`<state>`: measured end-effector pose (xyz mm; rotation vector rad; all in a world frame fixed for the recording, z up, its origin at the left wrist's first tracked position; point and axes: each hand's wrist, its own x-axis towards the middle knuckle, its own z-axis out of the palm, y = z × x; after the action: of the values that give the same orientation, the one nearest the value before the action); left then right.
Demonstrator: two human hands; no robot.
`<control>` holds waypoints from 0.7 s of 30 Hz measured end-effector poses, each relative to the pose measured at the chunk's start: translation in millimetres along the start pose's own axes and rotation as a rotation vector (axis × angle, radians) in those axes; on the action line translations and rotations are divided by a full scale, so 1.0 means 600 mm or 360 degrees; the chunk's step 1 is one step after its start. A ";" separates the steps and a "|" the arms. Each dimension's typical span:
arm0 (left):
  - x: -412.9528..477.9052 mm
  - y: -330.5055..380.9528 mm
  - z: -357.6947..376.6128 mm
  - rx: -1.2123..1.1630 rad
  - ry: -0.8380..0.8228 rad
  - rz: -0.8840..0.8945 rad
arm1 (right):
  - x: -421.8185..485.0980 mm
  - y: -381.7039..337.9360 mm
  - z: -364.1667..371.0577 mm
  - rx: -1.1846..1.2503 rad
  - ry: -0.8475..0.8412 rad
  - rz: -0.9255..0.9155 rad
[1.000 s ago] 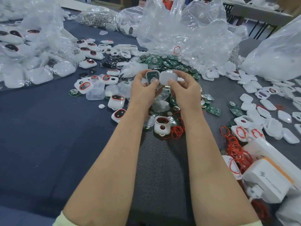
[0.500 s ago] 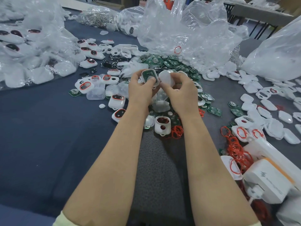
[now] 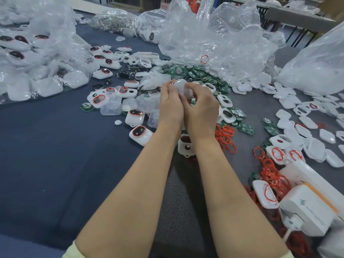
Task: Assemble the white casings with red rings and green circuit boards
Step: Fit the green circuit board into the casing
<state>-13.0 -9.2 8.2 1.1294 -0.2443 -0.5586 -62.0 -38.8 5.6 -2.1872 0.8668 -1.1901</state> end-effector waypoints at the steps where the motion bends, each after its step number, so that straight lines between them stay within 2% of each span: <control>1: -0.001 -0.001 0.000 0.0002 0.0010 0.0023 | -0.001 -0.001 0.001 0.0002 0.0014 -0.0001; 10: -0.007 0.000 -0.007 -0.0041 -0.0027 0.0092 | -0.003 -0.002 0.010 0.0148 0.0046 0.0072; 21: 0.005 0.009 -0.015 0.0005 0.0147 0.0155 | -0.009 -0.013 0.017 0.0088 -0.0041 -0.0025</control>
<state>-4.9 -2.1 8.7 1.1369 -0.2193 -0.4191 -53.1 -28.2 2.5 -2.1637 0.7985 -1.1770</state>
